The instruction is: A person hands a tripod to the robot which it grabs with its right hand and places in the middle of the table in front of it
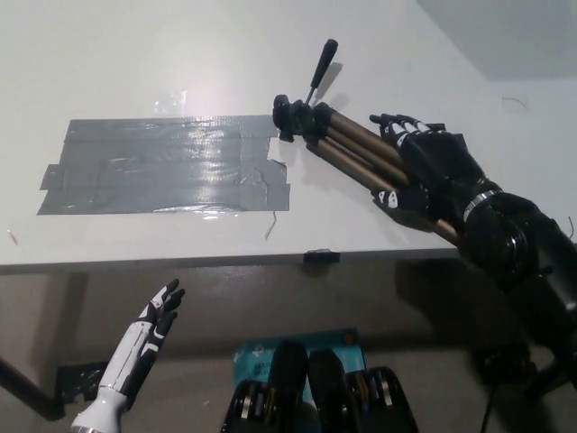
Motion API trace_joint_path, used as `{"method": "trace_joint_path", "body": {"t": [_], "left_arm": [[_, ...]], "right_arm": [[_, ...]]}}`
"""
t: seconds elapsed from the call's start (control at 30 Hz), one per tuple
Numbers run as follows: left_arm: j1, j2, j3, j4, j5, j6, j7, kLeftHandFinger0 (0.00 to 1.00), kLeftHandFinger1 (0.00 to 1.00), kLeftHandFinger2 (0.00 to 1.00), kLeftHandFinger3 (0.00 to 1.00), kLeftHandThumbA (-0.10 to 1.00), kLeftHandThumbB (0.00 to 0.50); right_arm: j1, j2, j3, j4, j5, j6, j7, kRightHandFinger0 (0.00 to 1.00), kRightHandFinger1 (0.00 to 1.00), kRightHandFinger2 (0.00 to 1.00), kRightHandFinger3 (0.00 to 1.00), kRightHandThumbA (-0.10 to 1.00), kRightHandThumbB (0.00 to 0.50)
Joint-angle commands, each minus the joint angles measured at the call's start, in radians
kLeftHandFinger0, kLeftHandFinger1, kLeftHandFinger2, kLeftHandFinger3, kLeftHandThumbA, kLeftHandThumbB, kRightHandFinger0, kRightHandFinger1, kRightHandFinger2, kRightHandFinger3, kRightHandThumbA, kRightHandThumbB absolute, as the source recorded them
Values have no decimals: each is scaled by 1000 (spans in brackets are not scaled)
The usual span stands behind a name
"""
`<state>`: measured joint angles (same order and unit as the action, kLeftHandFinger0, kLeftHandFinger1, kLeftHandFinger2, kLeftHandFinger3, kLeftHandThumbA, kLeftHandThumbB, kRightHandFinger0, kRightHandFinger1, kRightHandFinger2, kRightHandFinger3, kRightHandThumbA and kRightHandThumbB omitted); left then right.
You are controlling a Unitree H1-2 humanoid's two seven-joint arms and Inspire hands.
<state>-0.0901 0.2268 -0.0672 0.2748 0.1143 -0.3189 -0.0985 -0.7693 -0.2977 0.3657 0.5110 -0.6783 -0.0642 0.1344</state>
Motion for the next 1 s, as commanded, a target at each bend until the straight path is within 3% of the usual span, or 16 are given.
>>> {"method": "trace_joint_path", "body": {"t": [0.0,0.1,0.23,0.33,0.57,0.7,0.83,0.87,0.97], "left_arm": [[-9,20,-16,-31,9,-49,-24,1000,1000,1000,1000,1000,263],[-2,19,-16,-35,6,-49,-24,1000,1000,1000,1000,1000,274],[-2,18,-18,-36,12,-35,-21,1000,1000,1000,1000,1000,288],[-3,19,-18,-34,15,-35,-17,1000,1000,1000,1000,1000,292],[-20,24,-17,-24,1,-40,-22,1000,1000,1000,1000,1000,282],[-44,26,-12,-19,-3,-39,-22,1000,1000,1000,1000,1000,270],[-43,28,-12,-5,5,-58,-16,1000,1000,1000,1000,1000,259],[-40,31,-16,0,16,-71,-13,1000,1000,1000,1000,1000,260],[-7,28,-22,-17,23,-65,-13,1000,1000,1000,1000,1000,275]], "right_arm": [[-62,-85,-115,-349,337,155,327,1000,1000,1000,1000,805,500],[-76,-84,-173,-415,373,140,274,1000,1000,1000,1000,875,500],[-105,-81,-272,-481,413,57,159,1000,1000,1000,1000,847,500],[-113,-74,-330,-539,433,99,141,1000,1000,1000,1000,799,500],[-74,-57,-424,-737,456,136,112,1000,1000,1000,1000,940,500],[11,-28,-414,-1012,459,156,124,1000,1000,1000,1000,1000,423],[134,27,-368,-1222,462,197,130,1000,1000,1000,1000,1000,429],[187,55,-351,-1261,484,187,120,1000,1000,1000,1000,966,425],[398,117,-300,-1288,425,127,95,1000,1000,1000,1000,1000,384]]}}
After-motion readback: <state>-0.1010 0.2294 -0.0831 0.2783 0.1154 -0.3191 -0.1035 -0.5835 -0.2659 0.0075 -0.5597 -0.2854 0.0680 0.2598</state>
